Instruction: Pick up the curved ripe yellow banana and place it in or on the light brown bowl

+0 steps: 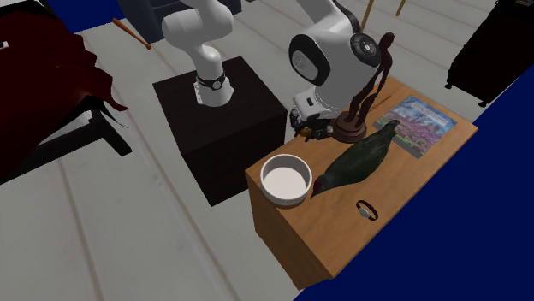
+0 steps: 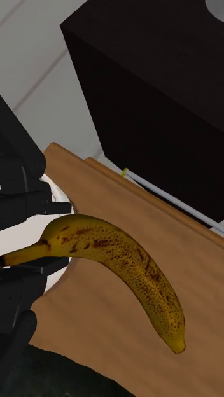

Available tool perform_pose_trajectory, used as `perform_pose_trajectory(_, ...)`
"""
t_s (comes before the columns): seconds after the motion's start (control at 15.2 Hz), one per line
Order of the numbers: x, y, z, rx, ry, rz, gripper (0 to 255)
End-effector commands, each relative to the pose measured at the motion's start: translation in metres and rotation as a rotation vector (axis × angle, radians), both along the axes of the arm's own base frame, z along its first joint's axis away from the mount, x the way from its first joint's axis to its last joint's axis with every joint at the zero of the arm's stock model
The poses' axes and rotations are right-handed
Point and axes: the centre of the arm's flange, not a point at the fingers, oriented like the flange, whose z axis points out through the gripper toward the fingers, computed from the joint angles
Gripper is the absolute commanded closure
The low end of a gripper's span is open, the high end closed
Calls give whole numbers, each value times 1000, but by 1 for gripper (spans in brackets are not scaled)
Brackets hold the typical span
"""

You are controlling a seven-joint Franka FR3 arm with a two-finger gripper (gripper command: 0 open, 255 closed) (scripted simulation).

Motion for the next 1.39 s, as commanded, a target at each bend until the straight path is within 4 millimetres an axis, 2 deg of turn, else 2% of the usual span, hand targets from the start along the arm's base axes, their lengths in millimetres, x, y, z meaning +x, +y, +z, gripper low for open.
perform_pose_trajectory(0.0,8,-27,-1,0,0,1,255)
perform_pose_trajectory(0.53,42,-131,3,0,0,1,255)
perform_pose_trajectory(1.32,42,-131,-61,0,0,1,255)
